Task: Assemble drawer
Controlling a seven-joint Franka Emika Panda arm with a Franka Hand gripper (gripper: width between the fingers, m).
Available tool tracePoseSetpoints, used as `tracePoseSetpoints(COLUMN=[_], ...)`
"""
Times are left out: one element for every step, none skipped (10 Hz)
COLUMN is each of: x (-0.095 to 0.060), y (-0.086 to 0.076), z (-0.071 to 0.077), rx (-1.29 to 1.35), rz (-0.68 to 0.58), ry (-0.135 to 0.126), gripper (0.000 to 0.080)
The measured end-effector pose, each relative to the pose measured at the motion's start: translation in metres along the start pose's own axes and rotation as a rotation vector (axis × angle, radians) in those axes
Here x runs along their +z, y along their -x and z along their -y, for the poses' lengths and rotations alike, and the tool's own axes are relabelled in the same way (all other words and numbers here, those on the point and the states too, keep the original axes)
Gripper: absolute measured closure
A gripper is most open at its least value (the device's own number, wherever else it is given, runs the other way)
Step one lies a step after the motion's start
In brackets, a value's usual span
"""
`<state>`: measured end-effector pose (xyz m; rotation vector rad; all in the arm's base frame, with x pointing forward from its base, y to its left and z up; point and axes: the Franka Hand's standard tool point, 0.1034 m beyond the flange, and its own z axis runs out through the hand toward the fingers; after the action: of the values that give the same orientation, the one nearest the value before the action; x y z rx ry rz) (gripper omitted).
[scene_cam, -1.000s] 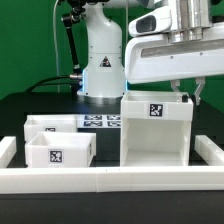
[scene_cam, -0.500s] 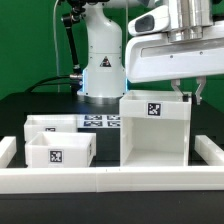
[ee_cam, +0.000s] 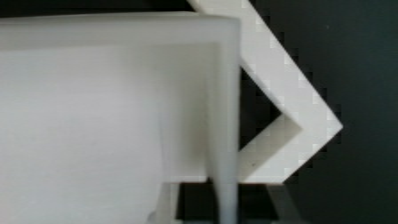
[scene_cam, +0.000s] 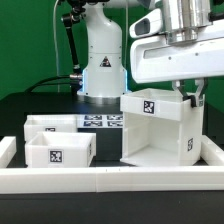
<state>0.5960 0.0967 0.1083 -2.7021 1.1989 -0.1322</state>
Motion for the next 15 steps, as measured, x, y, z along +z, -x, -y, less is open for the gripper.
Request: tracePoseSetpoints(x=[-0.001, -0.002, -0.002, -0.002, -0.002, -0.002, -0.002, -0.003, -0.003, -0.003, -0.002, 0.0, 0.002, 0.004, 0.007], y=[-0.005, -0.006, -0.003, -0.001, -0.001, -0.002, -0.003, -0.009, -0.017, -0.022, -0.026, -0.029, -0.029, -0.029, -0.031], z=[-0.001, -0.001, 0.001, 0.003, 0.003, 0.002, 0.001, 0.0, 0.0, 0.003, 0.009, 0.014, 0.018, 0.021, 0.027], rx=[0.039, 0.072, 0.134, 0.178, 0.211, 0.28, 0.33, 0.38, 0.46, 0.545, 0.636, 0.705, 0.777, 0.77, 0.767], rz=[0.002, 0.004, 0.008, 0.014, 0.018, 0.021, 0.025, 0.032, 0.038, 0.046, 0.055, 0.064, 0.075, 0.079, 0.081], ry=[-0.008, -0.013, -0.017, -0.021, -0.024, -0.025, -0.026, -0.034, -0.046, -0.054, -0.064, -0.074, -0.079, -0.078, -0.08], gripper=[0.0755, 0.0755, 0.0755, 0.0755, 0.0755, 0.0755, 0.0755, 0.0755, 0.0755, 0.0755, 0.0755, 0.0755, 0.0755, 0.0755, 0.0755])
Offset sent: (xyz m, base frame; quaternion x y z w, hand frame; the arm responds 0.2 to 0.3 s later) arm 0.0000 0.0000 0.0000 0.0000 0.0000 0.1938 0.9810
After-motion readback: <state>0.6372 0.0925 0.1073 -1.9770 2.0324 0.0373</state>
